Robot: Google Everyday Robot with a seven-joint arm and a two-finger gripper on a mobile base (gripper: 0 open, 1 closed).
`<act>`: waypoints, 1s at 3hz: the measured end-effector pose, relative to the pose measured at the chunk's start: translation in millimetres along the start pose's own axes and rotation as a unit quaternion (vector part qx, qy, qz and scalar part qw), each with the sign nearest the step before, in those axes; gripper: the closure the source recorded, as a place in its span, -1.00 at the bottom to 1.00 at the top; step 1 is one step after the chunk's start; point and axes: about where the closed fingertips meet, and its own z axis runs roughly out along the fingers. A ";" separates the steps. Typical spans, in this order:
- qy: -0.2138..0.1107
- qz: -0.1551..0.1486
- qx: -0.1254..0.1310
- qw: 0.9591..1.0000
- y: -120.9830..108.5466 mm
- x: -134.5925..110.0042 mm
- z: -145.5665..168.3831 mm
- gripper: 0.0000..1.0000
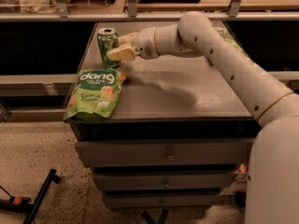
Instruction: Move green can near green rice chip bag
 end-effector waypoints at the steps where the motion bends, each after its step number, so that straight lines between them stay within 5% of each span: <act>1: 0.003 0.003 0.022 1.000 -16.3 3.9 -3.2 -1.00; 3: 0.016 0.010 0.038 0.999 -28.4 13.0 -4.6 -1.00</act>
Offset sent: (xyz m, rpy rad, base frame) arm 0.0410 -0.0309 -0.0152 -0.0523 0.0127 -0.1366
